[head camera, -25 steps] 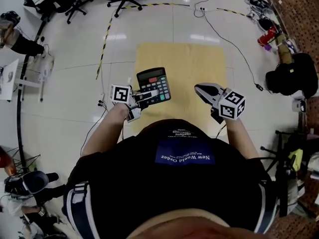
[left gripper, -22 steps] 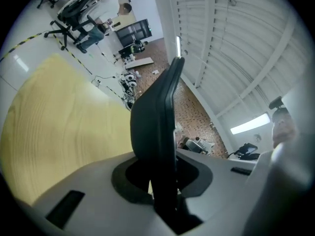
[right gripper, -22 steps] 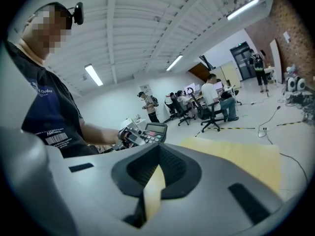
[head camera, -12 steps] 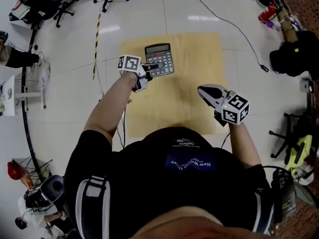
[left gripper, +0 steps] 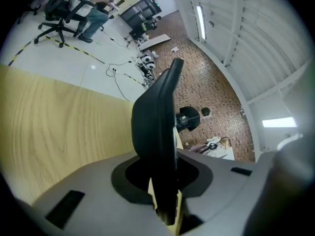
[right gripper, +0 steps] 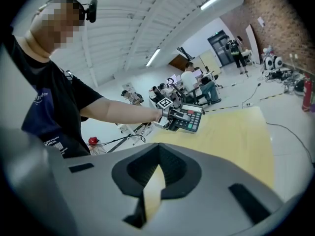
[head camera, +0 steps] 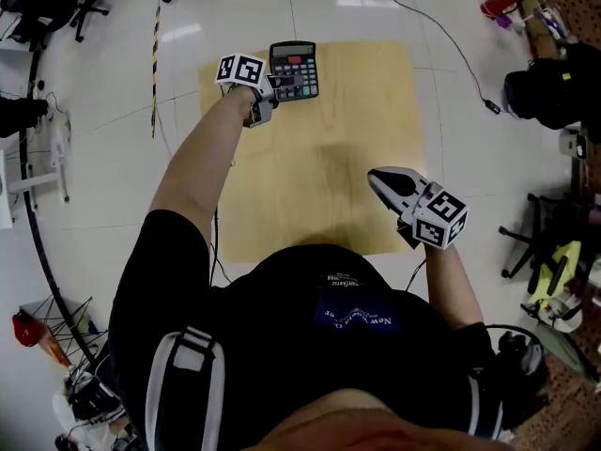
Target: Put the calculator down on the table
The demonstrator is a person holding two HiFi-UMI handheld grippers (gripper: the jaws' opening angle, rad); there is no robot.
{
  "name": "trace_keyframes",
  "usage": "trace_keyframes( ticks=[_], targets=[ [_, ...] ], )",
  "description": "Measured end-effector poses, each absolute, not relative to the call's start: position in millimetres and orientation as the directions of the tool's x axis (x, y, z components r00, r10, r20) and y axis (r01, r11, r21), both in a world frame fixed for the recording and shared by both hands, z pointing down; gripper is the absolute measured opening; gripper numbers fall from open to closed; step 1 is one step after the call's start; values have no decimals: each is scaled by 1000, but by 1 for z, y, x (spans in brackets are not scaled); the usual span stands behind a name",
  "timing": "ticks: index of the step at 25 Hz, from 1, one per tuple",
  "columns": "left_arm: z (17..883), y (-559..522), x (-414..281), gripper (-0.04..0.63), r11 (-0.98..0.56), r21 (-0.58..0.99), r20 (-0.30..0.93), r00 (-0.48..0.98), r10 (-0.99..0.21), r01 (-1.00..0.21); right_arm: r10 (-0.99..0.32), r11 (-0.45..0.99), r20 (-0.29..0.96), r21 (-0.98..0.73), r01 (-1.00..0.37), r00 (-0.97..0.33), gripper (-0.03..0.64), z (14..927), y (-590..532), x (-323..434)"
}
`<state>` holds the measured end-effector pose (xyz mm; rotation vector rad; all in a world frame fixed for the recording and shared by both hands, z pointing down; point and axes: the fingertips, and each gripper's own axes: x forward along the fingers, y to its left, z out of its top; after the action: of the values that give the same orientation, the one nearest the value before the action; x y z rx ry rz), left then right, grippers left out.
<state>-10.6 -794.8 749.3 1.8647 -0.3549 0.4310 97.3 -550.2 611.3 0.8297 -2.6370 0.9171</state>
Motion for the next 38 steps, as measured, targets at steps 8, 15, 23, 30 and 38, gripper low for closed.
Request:
trace_keyframes(
  ticks=[8, 15, 23, 30, 38],
  targets=[
    [772, -816, -17, 90, -325, 791, 550, 835, 8, -518, -428, 638, 357, -532, -557, -830, -12, 613, -560, 89],
    [772, -819, -17, 100, -352, 715, 657, 753, 43, -604, -426, 627, 355, -547, -554, -832, -12, 618, -559, 91],
    [776, -816, -35, 160, -405, 604, 766, 641, 57, -686, -422, 636, 340, -549, -542, -840, -12, 609, -555, 87],
    [789, -815, -55, 282, -455, 438, 878, 476, 35, -775, -418, 635, 343, -553, -540, -842, -12, 610, -550, 87],
    [783, -818, -70, 423, -598, 148, 956, 270, -118, -787, -420, 655, 280, -565, -502, -863, -12, 596, -534, 85]
  ],
)
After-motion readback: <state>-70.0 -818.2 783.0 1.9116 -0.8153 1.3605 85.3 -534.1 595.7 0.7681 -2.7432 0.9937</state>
